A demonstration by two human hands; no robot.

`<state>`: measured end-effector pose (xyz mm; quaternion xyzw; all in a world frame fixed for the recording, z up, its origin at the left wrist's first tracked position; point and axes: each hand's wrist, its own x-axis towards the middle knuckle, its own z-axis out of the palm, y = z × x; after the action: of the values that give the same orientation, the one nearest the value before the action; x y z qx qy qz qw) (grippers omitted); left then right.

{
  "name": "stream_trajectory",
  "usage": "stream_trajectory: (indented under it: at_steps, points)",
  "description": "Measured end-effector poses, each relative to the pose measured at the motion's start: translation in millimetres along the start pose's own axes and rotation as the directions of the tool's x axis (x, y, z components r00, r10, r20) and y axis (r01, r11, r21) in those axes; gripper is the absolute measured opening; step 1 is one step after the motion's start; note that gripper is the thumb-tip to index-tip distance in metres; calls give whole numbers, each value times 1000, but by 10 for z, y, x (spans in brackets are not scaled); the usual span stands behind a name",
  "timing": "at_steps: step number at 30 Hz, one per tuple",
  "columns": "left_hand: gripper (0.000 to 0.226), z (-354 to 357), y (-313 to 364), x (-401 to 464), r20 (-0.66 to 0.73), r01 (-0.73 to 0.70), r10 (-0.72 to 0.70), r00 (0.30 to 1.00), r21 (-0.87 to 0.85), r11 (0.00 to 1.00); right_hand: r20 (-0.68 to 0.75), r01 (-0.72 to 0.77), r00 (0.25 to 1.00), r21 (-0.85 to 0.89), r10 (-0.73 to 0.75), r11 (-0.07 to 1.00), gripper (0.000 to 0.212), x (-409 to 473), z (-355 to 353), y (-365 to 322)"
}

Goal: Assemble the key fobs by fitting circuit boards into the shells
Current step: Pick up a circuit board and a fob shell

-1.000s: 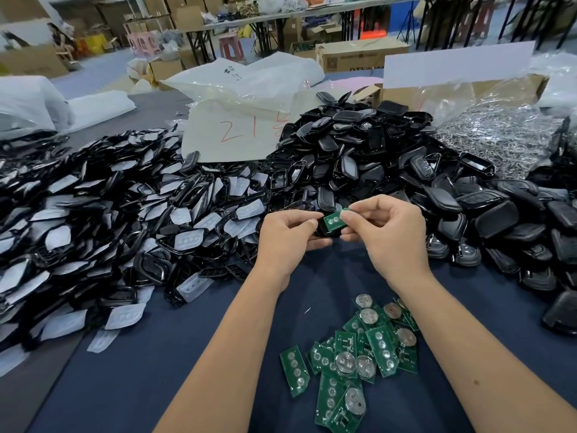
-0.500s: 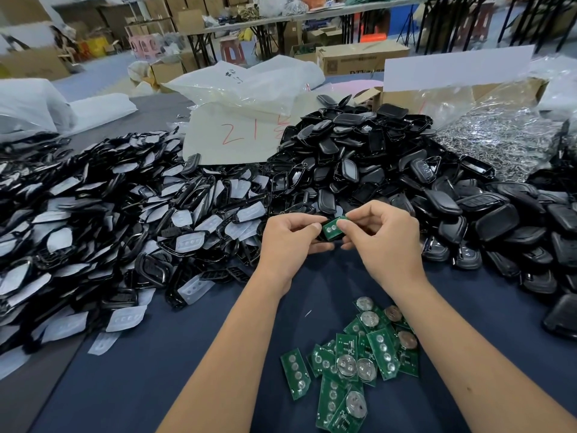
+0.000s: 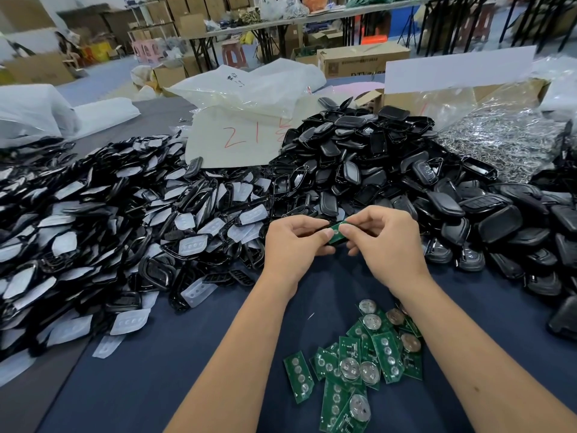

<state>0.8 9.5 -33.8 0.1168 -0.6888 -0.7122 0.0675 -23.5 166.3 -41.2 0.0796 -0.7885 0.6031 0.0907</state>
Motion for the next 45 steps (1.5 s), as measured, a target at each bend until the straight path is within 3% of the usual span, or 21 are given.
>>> stream_trajectory:
  at_steps: [13, 20, 28, 33, 36, 42, 45]
  points:
    - [18, -22, 9, 12, 1, -9, 9, 1000, -73, 997, -65, 75, 995, -104, -82, 992, 17, -63, 45, -59]
    - [16, -64, 3, 22, 22, -6, 8, 1000, -81, 997, -27, 48, 999, 6, -47, 999, 14, -53, 42, -51]
    - [26, -3, -19, 37, -8, -10, 10, 1000, -8, 1000, -156, 33, 987, -93, -47, 995, 12, -70, 112, -31]
    - [17, -86, -25, 41, 11, 9, -9, 1000, -33, 999, -41, 130, 990, -65, -132, 989, 16, -61, 52, -69]
    - [15, -88, -30, 46, 27, 5, -5, 1000, 1, 1000, -17, 108, 994, -61, -109, 992, 17, -64, 39, -59]
    - [15, -82, -23, 48, 58, -7, 5, 998, 42, 999, -175, 38, 981, -219, -78, 975, 31, -103, 85, -34]
    - [14, -118, -13, 61, 81, 7, -12, 997, 67, 998, -117, 11, 993, -187, -34, 982, 31, -81, 34, -31]
